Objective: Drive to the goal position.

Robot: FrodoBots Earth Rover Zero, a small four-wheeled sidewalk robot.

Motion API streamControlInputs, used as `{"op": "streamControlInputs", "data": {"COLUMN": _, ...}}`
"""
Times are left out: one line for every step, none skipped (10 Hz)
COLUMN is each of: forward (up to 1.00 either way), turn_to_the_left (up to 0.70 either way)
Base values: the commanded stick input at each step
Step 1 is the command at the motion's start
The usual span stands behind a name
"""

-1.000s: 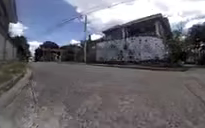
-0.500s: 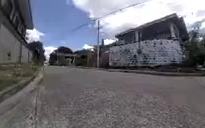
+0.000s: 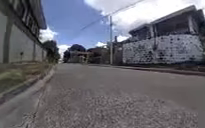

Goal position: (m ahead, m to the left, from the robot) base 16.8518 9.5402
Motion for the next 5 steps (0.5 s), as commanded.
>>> {"op": "streamControlInputs", "data": {"forward": 0.70, "turn_to_the_left": 0.00}}
{"op": "streamControlInputs", "data": {"forward": 0.70, "turn_to_the_left": 0.00}}
{"op": "streamControlInputs", "data": {"forward": 0.70, "turn_to_the_left": 0.00}}
{"op": "streamControlInputs", "data": {"forward": 0.70, "turn_to_the_left": 0.00}}
{"op": "streamControlInputs", "data": {"forward": 0.70, "turn_to_the_left": 0.00}}
